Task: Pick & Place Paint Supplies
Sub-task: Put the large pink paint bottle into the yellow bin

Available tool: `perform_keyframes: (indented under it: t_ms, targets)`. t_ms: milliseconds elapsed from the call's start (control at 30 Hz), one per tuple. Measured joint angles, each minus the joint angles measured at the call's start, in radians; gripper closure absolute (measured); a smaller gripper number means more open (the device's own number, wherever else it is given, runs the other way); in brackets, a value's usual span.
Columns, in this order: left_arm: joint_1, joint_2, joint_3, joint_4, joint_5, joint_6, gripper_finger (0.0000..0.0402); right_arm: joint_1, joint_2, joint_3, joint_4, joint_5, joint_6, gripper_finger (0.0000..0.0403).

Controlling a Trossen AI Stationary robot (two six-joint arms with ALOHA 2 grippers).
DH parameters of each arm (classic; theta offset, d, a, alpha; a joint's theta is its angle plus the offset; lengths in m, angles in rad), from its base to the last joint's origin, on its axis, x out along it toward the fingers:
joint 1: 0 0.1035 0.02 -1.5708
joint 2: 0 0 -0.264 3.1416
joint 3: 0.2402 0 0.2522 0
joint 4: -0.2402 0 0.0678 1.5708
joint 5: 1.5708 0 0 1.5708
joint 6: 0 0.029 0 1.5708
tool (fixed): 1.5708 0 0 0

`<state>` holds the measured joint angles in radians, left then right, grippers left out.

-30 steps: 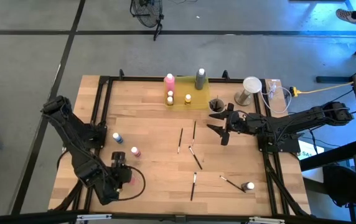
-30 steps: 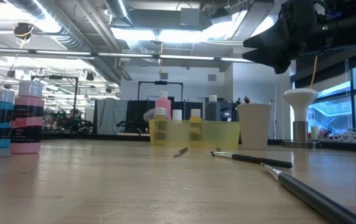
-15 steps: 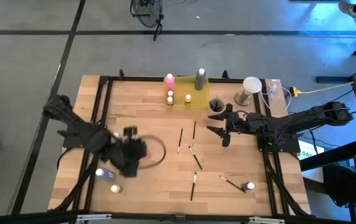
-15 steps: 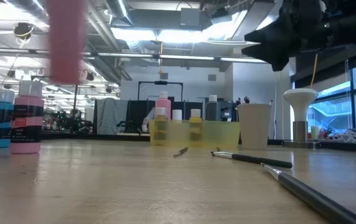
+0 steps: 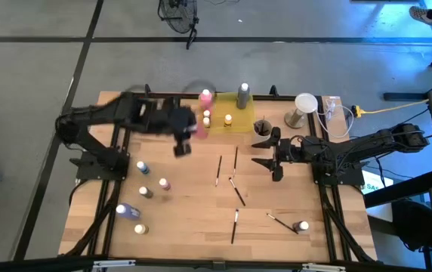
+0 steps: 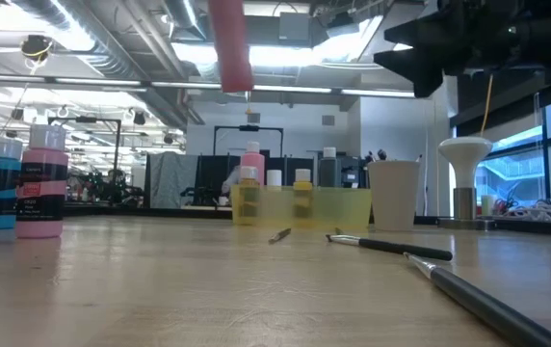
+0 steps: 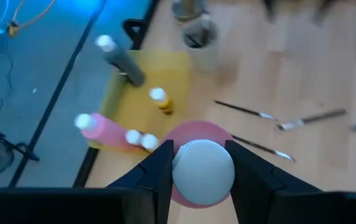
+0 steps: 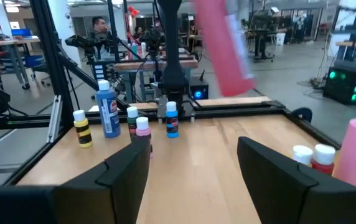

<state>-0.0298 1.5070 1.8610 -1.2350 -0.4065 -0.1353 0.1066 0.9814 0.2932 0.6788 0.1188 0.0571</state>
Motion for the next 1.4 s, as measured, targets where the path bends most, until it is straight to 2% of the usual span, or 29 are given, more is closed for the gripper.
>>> perform_keyframes:
  t_ms: [233, 467, 633, 833, 1167, 1400]
  targets:
    - [0.228, 0.149, 0.212, -0.013, 0.193, 0.176, 0.0283, 0.0, 0.0, 0.0, 0.064, 0.0, -0.095, 0.0158]
    - [0.34, 0.352, 0.492, -0.152, 0.209, 0.316, 0.0283, -0.001, 0.0, 0.0, 0.099, 0.001, -0.157, 0.0157]
    - [0.394, 0.4, 0.478, -0.132, 0.259, 0.424, 0.0283, -0.009, 0.0, 0.002, 0.113, 0.012, -0.192, 0.0157]
    - [0.445, 0.431, 0.488, -0.11, 0.287, 0.465, 0.0283, -0.033, 0.0, 0.005, 0.126, 0.067, -0.214, 0.0157]
    - [0.492, 0.434, 0.487, -0.028, 0.373, 0.521, 0.0283, -0.092, 0.0, 0.005, 0.147, 0.072, -0.229, 0.0157]
    - [0.509, 0.496, 0.487, 0.056, 0.413, 0.551, 0.0283, -0.11, 0.0, 0.005, 0.121, 0.071, -0.206, 0.0157]
